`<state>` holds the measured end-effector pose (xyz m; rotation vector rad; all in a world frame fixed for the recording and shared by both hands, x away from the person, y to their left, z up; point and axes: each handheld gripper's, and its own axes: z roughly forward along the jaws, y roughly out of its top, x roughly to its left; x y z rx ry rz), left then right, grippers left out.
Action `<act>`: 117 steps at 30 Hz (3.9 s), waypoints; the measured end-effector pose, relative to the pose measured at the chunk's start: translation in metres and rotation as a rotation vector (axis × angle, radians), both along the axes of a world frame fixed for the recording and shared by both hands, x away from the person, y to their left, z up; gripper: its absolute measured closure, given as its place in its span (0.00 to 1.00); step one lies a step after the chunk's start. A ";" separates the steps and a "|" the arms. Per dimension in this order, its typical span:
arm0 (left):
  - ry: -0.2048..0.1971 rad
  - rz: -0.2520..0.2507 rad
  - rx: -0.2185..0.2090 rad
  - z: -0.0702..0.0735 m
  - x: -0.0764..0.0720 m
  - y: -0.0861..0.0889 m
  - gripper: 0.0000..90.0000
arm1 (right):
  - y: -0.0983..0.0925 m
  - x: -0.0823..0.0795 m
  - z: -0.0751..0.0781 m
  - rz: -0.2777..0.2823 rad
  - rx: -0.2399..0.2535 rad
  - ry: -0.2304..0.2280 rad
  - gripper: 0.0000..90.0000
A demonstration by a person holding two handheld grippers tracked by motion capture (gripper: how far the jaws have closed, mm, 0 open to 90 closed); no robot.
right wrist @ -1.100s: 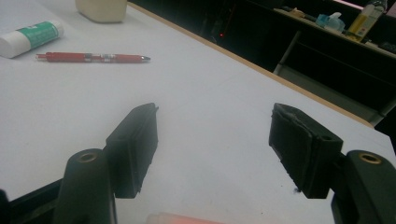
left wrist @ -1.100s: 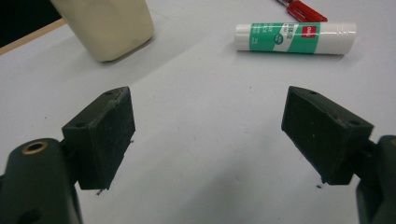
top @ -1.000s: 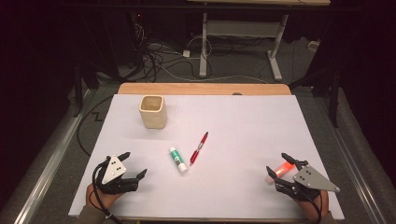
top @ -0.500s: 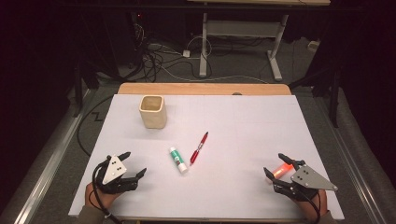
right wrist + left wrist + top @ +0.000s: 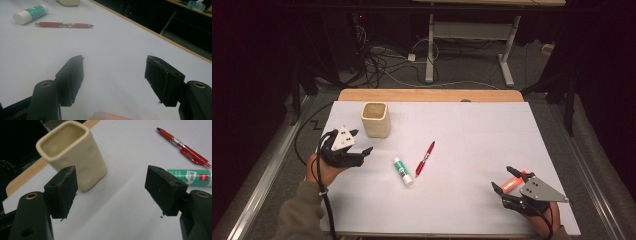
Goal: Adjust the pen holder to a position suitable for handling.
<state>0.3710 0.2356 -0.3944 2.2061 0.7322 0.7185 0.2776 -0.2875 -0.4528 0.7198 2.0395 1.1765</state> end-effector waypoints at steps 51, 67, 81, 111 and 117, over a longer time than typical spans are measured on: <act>0.321 -0.178 0.060 0.003 0.136 -0.053 0.79 | 0.003 0.007 -0.009 0.104 0.008 0.118 0.37; 0.280 -0.275 -0.067 -0.005 0.140 -0.112 0.80 | 0.003 0.007 -0.009 0.103 0.013 0.113 0.37; 0.264 -0.379 -0.151 -0.010 0.138 -0.162 0.81 | 0.002 0.008 -0.008 0.099 0.016 0.108 0.37; 0.097 -0.297 -0.180 0.015 0.107 -0.133 0.60 | 0.002 0.005 -0.005 0.091 0.005 0.084 0.37; 0.023 -0.267 -0.169 0.025 0.087 -0.118 0.56 | 0.003 0.004 -0.005 0.094 -0.002 0.079 0.37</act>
